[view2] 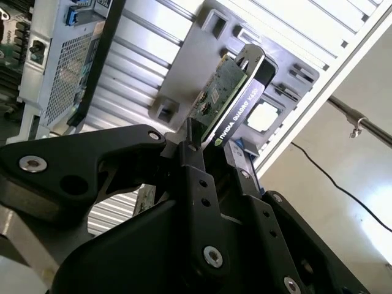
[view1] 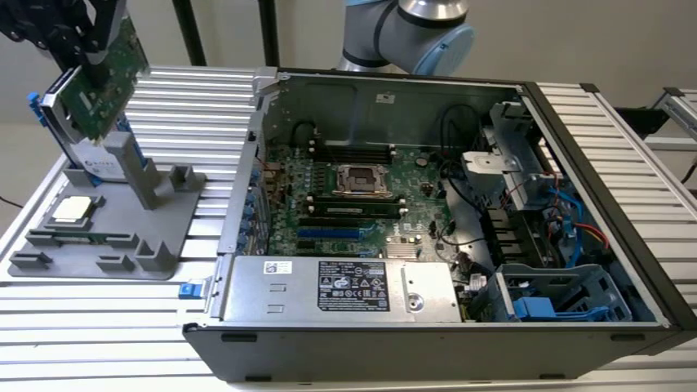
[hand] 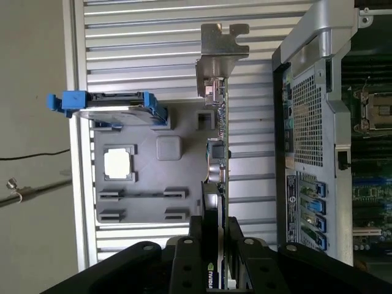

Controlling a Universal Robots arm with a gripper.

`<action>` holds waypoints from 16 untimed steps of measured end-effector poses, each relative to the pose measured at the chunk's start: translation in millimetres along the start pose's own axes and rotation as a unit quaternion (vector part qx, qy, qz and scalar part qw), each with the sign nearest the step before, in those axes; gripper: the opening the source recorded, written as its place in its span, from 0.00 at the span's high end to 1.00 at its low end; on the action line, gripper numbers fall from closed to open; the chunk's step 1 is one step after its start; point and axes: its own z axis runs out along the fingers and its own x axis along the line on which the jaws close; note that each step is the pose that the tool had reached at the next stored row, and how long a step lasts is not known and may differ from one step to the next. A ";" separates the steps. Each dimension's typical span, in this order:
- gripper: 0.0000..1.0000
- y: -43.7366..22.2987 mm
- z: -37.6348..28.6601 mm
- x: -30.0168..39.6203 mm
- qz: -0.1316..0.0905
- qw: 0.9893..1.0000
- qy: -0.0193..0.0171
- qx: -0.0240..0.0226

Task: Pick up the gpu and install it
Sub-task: 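Pick up the gpu and move the gpu toward the slot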

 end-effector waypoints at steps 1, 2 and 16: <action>1.00 0.0 -1.0 0.0 0.000 1.000 0.000 0.000; 1.00 0.1 -1.9 0.0 0.000 1.000 0.000 0.000; 1.00 0.4 -10.0 0.1 0.000 1.000 0.000 0.000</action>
